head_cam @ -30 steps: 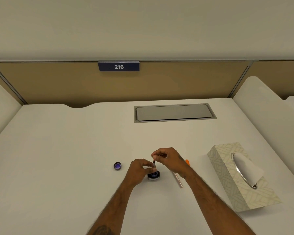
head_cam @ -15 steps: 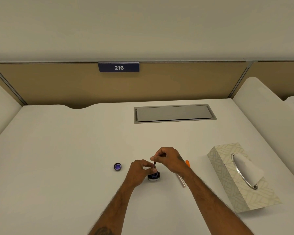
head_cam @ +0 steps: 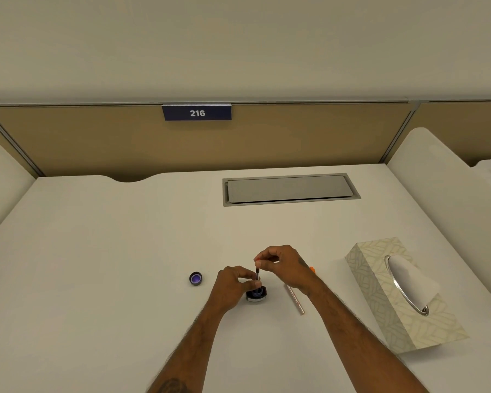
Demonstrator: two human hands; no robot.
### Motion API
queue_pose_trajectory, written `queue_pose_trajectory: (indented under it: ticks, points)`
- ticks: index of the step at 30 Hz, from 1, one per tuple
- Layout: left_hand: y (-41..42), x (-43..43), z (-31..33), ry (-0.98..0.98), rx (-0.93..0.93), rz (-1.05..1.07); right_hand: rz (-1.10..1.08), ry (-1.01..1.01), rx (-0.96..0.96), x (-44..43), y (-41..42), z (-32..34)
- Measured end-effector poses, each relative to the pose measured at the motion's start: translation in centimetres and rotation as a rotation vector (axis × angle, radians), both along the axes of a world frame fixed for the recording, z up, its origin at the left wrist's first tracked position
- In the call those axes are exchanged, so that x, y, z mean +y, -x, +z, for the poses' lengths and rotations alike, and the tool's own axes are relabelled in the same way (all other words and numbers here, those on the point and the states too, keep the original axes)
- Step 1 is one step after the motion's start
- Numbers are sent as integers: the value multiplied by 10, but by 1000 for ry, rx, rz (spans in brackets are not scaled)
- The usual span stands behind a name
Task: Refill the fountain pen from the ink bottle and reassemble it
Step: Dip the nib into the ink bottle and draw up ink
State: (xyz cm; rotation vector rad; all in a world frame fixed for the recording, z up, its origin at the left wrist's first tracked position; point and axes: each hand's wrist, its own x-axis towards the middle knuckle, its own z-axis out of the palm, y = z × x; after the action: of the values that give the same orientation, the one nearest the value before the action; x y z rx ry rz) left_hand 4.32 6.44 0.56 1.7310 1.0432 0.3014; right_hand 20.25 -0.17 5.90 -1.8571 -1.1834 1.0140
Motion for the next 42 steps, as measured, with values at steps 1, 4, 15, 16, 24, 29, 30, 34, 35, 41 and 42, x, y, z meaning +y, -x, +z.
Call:
queue_pose_trajectory:
  ticks: [1, 4, 15, 16, 24, 29, 30, 34, 35, 41, 42]
  points:
    - [0, 0, 0, -2, -1, 3, -3, 3, -7, 1, 0, 0]
    - [0, -1, 0, -4, -2, 7, -23, 12, -8, 3, 1, -2]
    - [0, 1, -2, 10, -14, 14, 3, -11, 12, 4, 0, -2]
    - [0, 1, -1, 15, -18, 16, 16, -14, 10, 3, -1, -1]
    - [0, 0, -1, 18, -18, 16, -3, -7, -43, 3, -2, -2]
    - [0, -1, -1, 19, -21, 32, -64, -5, -33, 6, 1, -5]
    - [-1, -1, -1, 23, -22, 32, -71, -6, -41, 6, 2, -6]
    - [-2, 0, 0, 20, -19, 27, -60, -8, -50, 8, 4, -7]
    - [-2, 0, 0, 22, -22, 29, -53, -8, -33, 8, 3, -7]
    - [0, 1, 1, 29, -33, 27, 12, -17, -16, 4, 1, -3]
    - [0, 1, 2, 24, -31, 24, 16, -14, -15, 4, 1, -2]
